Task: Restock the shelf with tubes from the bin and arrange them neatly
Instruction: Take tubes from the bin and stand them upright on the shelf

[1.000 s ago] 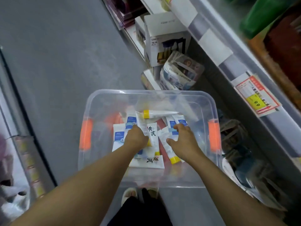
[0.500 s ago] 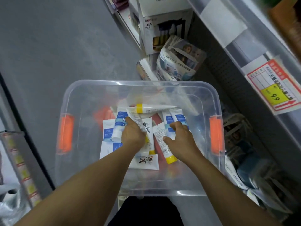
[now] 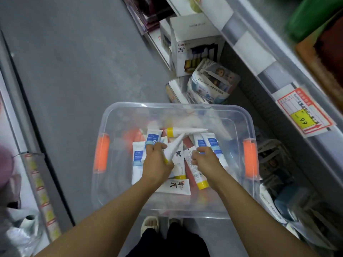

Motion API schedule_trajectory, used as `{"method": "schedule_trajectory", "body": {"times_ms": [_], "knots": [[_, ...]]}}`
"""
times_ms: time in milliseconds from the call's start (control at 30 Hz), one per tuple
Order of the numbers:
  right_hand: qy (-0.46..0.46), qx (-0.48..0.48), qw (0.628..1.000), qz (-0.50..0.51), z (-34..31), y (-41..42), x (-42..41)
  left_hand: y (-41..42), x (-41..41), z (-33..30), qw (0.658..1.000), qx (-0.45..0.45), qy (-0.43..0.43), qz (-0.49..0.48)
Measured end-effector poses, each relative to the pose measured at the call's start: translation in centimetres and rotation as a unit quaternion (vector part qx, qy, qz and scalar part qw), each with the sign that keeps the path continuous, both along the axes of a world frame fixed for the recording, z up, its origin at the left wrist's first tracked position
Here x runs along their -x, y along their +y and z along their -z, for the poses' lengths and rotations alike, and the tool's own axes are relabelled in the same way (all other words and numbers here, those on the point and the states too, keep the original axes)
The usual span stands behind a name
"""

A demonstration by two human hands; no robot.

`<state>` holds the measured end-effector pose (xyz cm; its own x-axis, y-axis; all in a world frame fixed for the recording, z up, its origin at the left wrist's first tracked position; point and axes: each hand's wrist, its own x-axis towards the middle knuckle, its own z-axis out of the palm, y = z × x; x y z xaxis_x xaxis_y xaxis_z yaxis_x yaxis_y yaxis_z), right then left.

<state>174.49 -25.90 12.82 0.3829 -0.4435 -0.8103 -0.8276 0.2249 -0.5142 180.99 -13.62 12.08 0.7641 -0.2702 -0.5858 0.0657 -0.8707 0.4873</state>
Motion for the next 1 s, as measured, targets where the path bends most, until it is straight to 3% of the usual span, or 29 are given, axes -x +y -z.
{"method": "schedule_trajectory", "body": {"times_ms": [133,300,433,600,867,1000], "knots": [[-0.045,-0.121,0.989,0.076,-1.4,0.5,-1.2,-0.1,0.5,-1.5,0.989,0.084,-0.077,0.094],[-0.082,-0.145,0.967,0.194,-0.8,0.7,-1.0,-0.8,0.2,-2.1,0.972,0.11,-0.098,0.182],[-0.093,-0.103,0.957,0.254,0.5,-0.1,-0.4,-1.2,-0.5,-1.1,0.959,0.066,-0.045,0.271],[-0.08,-0.051,0.959,0.268,2.2,-2.1,0.7,-2.1,-3.3,2.1,0.949,-0.027,-0.016,0.313],[-0.076,-0.025,0.97,0.231,4.5,-2.7,1.6,-6.6,-5.2,7.2,0.915,-0.117,-0.119,0.367],[-0.071,-0.016,0.976,0.203,4.7,-2.8,2.2,-7.0,-4.9,8.5,0.919,-0.13,-0.138,0.345]]}}
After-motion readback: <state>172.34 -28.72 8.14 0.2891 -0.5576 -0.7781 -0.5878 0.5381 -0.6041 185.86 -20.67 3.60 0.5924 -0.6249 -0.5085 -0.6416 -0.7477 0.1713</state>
